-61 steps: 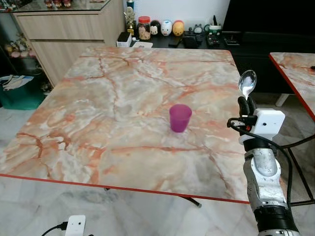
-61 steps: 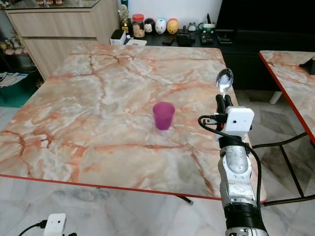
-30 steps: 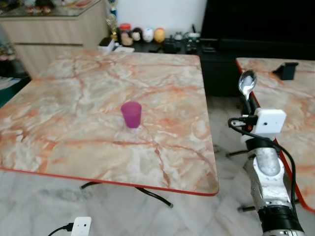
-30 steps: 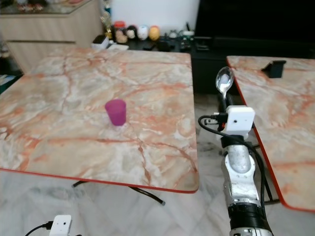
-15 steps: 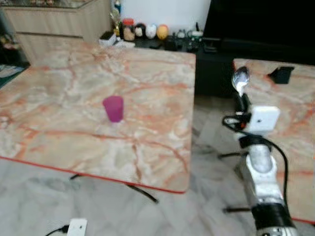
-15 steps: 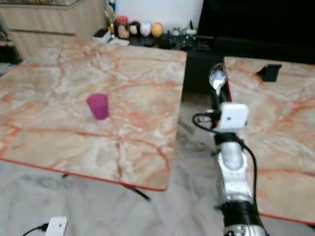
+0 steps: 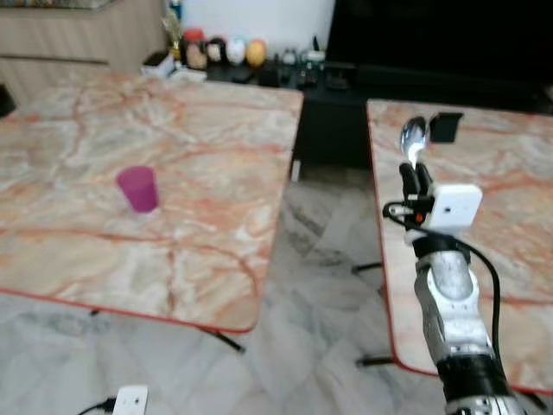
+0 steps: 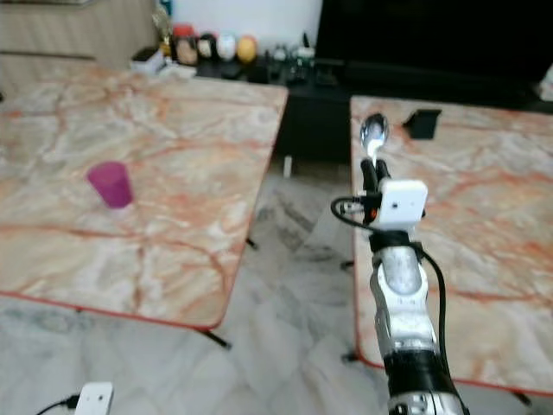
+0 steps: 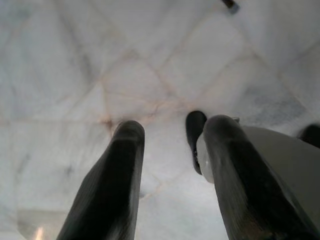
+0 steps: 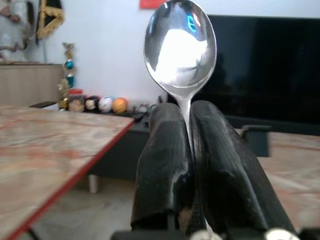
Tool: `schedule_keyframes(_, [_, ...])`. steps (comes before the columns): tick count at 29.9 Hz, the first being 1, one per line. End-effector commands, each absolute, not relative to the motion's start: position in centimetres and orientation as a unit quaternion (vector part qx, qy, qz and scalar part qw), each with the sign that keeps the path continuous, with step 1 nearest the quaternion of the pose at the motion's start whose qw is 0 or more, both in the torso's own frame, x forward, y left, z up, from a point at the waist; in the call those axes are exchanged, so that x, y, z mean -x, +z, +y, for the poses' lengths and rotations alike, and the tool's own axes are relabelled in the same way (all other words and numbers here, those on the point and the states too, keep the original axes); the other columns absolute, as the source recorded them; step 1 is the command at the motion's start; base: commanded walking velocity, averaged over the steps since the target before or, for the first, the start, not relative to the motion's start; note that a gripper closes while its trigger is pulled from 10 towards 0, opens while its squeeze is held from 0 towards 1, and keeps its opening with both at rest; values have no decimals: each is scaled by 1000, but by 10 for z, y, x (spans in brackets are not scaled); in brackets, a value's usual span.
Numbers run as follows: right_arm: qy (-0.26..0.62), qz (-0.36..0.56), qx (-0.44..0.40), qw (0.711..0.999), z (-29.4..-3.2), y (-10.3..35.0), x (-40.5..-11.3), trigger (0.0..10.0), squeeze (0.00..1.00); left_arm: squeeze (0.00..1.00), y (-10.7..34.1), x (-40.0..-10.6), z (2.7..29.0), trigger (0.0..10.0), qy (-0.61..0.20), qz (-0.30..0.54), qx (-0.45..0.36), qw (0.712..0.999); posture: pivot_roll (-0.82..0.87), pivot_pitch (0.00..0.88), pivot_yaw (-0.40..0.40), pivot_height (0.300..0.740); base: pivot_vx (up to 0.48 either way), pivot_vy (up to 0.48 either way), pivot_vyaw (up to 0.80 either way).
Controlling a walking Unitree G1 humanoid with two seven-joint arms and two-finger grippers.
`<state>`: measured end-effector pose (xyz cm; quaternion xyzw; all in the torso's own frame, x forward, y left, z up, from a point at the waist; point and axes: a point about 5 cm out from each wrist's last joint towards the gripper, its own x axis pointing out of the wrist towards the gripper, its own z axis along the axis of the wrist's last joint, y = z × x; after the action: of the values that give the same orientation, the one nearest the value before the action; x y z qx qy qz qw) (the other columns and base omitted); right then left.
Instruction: Setting the table
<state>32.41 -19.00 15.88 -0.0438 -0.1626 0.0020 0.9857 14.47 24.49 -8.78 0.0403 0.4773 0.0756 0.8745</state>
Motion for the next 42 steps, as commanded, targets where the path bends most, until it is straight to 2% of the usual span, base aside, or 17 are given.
schedule_keyframes(1, [-16, -158, 47, 986, -202, 157, -321, 10000, 0, 0, -89, -147, 238, 10000, 69, 477, -31, 876, -47, 0, -23, 740, 0, -296, 0])
schedule_keyframes(42, [-3, -159, 45, 986, -193, 157, -323, 10000, 0, 0, -89, -147, 238, 10000, 55, 479, -38, 875, -60, 0, -17, 740, 0, -299, 0])
